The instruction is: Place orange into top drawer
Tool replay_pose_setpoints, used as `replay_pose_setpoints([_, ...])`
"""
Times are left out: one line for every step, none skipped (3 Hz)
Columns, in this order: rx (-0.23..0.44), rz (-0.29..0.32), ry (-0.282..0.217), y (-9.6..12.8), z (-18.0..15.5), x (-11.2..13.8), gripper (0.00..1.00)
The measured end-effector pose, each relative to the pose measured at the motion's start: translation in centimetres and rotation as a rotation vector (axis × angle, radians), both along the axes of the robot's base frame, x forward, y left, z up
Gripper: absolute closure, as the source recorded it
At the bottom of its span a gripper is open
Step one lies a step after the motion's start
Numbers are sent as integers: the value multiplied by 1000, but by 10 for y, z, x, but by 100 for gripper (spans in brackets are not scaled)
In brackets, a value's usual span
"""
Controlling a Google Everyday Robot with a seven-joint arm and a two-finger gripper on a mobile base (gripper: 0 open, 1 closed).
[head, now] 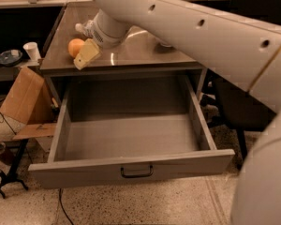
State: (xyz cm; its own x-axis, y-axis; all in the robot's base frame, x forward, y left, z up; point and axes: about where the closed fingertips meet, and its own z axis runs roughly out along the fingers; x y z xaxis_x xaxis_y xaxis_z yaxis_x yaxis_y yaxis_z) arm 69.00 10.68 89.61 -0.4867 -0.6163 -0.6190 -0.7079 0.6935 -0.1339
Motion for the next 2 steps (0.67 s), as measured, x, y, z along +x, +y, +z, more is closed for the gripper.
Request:
replay_pose_setpoints([48, -66, 7, 10, -9, 20, 0])
replay_pose_setpoints([116, -123, 18, 44, -15, 28, 0])
